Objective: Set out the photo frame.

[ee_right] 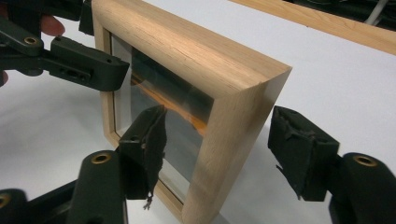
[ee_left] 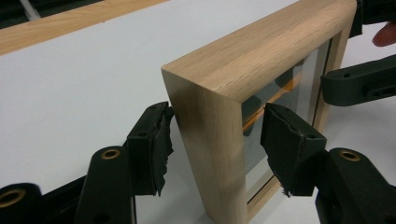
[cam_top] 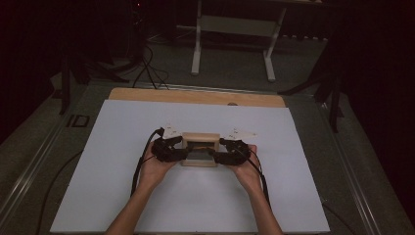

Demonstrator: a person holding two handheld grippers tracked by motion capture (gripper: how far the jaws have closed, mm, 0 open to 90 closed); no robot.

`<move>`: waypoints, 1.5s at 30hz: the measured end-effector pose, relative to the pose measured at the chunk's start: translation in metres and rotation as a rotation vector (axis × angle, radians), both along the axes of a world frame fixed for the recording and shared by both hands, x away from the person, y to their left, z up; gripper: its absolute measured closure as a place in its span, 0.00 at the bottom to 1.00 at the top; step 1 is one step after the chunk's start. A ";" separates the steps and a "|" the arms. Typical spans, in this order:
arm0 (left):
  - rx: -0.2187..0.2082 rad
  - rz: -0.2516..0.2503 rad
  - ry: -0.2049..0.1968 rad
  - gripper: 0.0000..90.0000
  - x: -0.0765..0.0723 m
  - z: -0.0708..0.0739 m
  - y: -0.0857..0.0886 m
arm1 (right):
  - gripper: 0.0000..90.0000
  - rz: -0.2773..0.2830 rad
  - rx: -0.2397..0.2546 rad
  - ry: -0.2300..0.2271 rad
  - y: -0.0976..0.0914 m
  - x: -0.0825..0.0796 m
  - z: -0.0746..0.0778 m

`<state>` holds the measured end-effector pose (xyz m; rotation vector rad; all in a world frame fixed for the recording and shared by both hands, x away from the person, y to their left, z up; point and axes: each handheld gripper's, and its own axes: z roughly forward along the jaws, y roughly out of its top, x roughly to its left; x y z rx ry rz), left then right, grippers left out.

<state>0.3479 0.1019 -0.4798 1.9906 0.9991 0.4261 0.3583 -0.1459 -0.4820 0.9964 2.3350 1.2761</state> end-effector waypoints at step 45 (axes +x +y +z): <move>-0.006 -0.003 -0.040 0.46 -0.039 0.021 0.037 | 0.36 0.044 -0.020 -0.011 -0.024 -0.022 0.015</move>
